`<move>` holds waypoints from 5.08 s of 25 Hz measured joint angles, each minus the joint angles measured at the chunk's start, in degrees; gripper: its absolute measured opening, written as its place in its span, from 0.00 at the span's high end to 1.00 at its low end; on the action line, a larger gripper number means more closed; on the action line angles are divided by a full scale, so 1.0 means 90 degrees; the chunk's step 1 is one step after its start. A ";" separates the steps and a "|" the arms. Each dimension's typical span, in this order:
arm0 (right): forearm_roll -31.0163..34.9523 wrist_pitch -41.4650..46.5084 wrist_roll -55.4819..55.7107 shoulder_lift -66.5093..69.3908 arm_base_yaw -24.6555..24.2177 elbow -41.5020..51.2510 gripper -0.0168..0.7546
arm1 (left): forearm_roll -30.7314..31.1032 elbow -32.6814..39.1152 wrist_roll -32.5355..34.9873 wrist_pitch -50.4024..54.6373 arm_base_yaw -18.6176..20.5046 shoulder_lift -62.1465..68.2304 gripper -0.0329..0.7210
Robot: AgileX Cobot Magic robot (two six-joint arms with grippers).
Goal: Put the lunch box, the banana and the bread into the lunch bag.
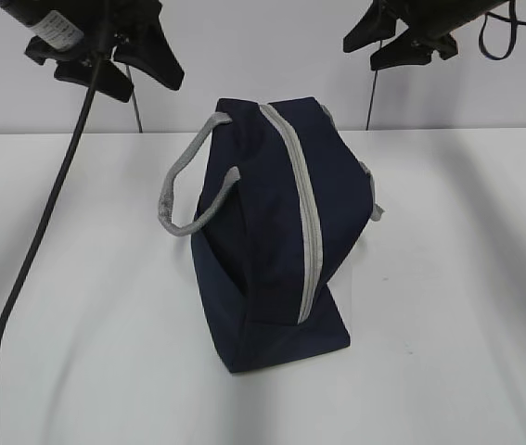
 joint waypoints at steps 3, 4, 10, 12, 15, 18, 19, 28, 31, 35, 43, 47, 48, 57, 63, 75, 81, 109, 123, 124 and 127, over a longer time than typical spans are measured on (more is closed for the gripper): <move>-0.0606 0.0042 0.0576 -0.0422 0.0040 0.0315 0.39 | 0.0528 0.0000 -0.0480 0.0211 0.0000 -0.0161 0.25; -0.0672 0.0042 0.0646 -0.0586 0.0040 0.0479 0.40 | 0.0714 0.0000 -0.0616 0.0241 0.0000 -0.0224 0.25; -0.1086 0.0057 0.0774 -0.1624 0.0129 0.1915 0.40 | 0.1590 0.0000 -0.1158 0.0419 0.0000 -0.0574 0.25; -0.1441 0.0059 0.0774 -0.2084 0.0229 0.2455 0.40 | 0.1809 0.0000 -0.1315 0.0500 -0.0006 -0.0688 0.25; -0.1902 0.0070 0.0840 -0.2746 0.0416 0.3259 0.40 | 0.2062 0.0000 -0.1552 0.0569 -0.0006 -0.0888 0.25; -0.2323 0.0070 0.0938 -0.3463 0.0676 0.4015 0.40 | 0.2214 0.0052 -0.1673 0.0584 -0.0006 -0.1141 0.25; -0.2453 0.0082 0.1012 -0.3642 0.0764 0.4207 0.40 | 0.2249 0.0138 -0.1685 0.0584 -0.0006 -0.1228 0.25; -0.3684 -0.0139 0.1446 -0.5737 0.1106 0.6601 0.40 | 0.2508 0.2310 -0.1932 0.0086 -0.0006 -0.2709 0.31; -0.3844 -0.0513 0.1458 -0.6483 0.1116 0.7489 0.40 | 0.2542 0.3165 -0.1935 -0.0081 -0.0006 -0.3374 0.32; -0.3992 -0.0898 0.1458 -0.7465 0.1116 0.8643 0.40 | 0.2548 0.4034 -0.1935 -0.0155 -0.0006 -0.4304 0.32; -0.4100 -0.1064 0.1458 -0.9625 0.1116 1.0376 0.40 | 0.2582 0.5178 -0.1935 -0.0136 -0.0006 -0.6299 0.32; -0.4115 -0.0999 0.1458 -1.1030 0.1116 1.0968 0.40 | 0.2595 0.5858 -0.1935 -0.0090 -0.0006 -0.7308 0.32; -0.4115 -0.0963 0.1458 -1.1378 0.1116 1.1111 0.40 | 0.2595 0.6048 -0.1935 -0.0076 -0.0006 -0.7523 0.32; -0.4403 -0.0232 0.1467 -1.4286 0.1116 1.2178 0.40 | 0.2498 0.7192 -0.1935 -0.0008 -0.0006 -0.9226 0.32; -0.4598 -0.0051 0.1467 -1.5058 0.1116 1.2547 0.40 | 0.2499 0.7550 -0.1935 0.0016 -0.0006 -0.9720 0.32; -0.4757 -0.0476 0.1467 -1.5081 0.1116 1.2776 0.40 | 0.2519 0.7991 -0.1650 -0.0088 -0.0006 -0.9767 0.32; -0.4757 -0.0527 0.1467 -1.5081 0.1116 1.2776 0.40 | 0.2519 0.7991 -0.1601 -0.0073 -0.0006 -0.9767 0.32; -0.4768 -0.0564 0.1467 -1.5484 0.0655 1.2776 0.40 | 0.2507 0.7991 -0.1594 0.0116 0.0984 -1.1574 0.32; -0.4768 -0.0564 0.1467 -1.5484 0.0400 1.2776 0.40 | 0.2513 0.7991 -0.1594 0.0134 0.1304 -1.1955 0.32; -0.4768 -0.0564 0.1467 -1.5484 0.0400 1.2776 0.40 | 0.2513 0.7991 -0.1594 0.0134 0.1304 -1.1955 0.33; -0.4768 -0.0564 0.1467 -1.5484 0.0400 1.2776 0.40 | 0.2513 0.7991 -0.1594 0.0138 0.1304 -1.1955 0.34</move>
